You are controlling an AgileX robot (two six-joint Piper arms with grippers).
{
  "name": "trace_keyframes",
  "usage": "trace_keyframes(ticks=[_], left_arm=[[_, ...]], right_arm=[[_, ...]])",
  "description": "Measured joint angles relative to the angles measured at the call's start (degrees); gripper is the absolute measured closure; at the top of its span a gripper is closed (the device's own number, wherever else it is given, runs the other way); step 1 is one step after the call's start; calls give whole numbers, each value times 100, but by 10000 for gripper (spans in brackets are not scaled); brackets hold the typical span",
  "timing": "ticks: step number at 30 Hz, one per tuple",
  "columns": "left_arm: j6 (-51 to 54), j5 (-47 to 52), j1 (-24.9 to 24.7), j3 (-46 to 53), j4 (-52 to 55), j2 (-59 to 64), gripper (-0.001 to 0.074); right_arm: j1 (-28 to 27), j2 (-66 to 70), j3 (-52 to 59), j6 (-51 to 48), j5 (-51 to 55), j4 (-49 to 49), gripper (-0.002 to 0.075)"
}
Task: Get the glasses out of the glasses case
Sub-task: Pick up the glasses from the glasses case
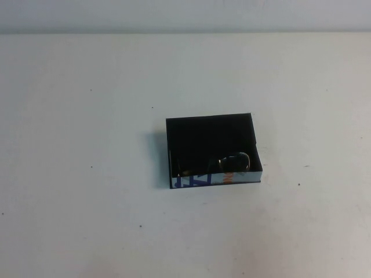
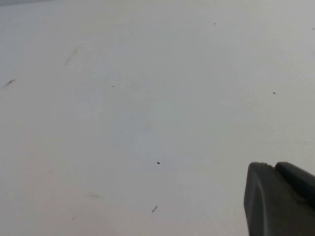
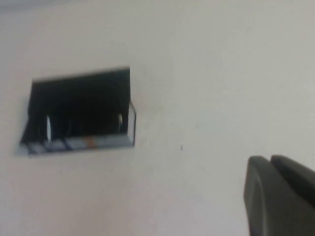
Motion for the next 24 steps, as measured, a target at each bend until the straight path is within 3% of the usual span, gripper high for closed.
trace_keyframes(ticks=[6,13,18,21,24], left_arm=[[0,0,0,0,0,0,740],[0,0,0,0,0,0,740],[0,0,0,0,0,0,740],[0,0,0,0,0,0,739],[0,0,0,0,0,0,740]], right_arm=[[393,2494,-1503,-2074,1335,297,743],[1956,4783,-3133,-2787,2076,-972,743],[2555,6293,-4472,-3470,2474,-1159,738],[2795,7062,-5106,-3966,2477,-1173,708],[2958,7550,-5624,-4475,2487,-1173,625]])
